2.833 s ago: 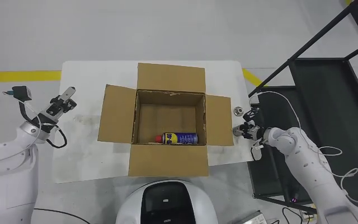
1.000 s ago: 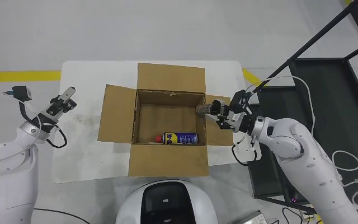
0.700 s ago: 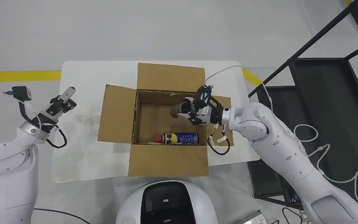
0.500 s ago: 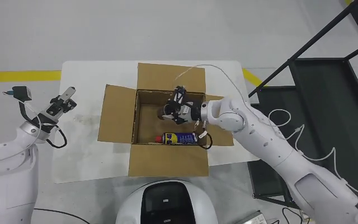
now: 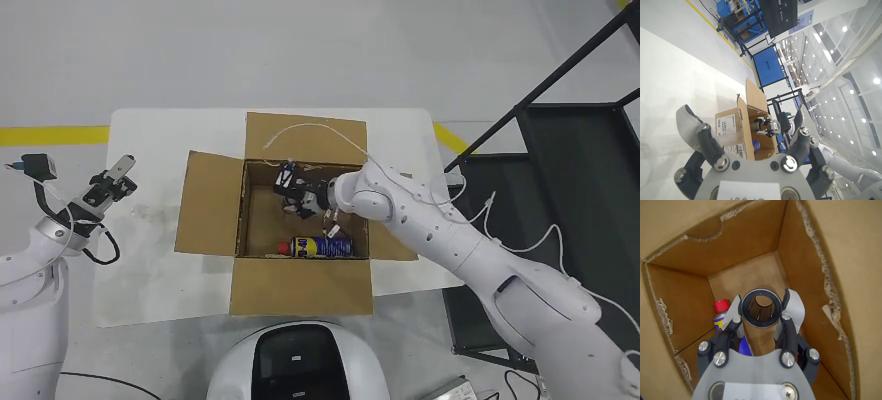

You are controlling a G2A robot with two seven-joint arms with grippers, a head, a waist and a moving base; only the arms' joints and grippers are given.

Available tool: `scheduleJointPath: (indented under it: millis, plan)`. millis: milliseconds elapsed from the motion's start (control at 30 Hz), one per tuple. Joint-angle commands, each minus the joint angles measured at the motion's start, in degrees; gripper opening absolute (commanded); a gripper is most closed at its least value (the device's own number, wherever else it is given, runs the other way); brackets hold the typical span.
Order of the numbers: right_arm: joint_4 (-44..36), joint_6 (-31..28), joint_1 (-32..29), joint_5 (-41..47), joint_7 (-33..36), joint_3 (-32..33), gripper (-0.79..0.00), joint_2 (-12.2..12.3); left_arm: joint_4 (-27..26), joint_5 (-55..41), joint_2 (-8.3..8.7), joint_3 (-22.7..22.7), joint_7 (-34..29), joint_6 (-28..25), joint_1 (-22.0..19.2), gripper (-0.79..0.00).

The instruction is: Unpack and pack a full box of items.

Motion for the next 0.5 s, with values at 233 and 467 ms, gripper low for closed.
scheduleJointPath:
  millis: [233,467]
  plan:
    - [4.82,0.91,1.32,-1.02,1.32,-3.01,-0.123,-3.30,0.00,0.00,0.00,0.00,0.00,0.00,0.00,0.000]
    - [6.73,0.53,0.54,-0.26,-0.19,-2.54,0.000,-4.37,0.00,0.00,0.00,0.00,0.00,0.00,0.00,0.000]
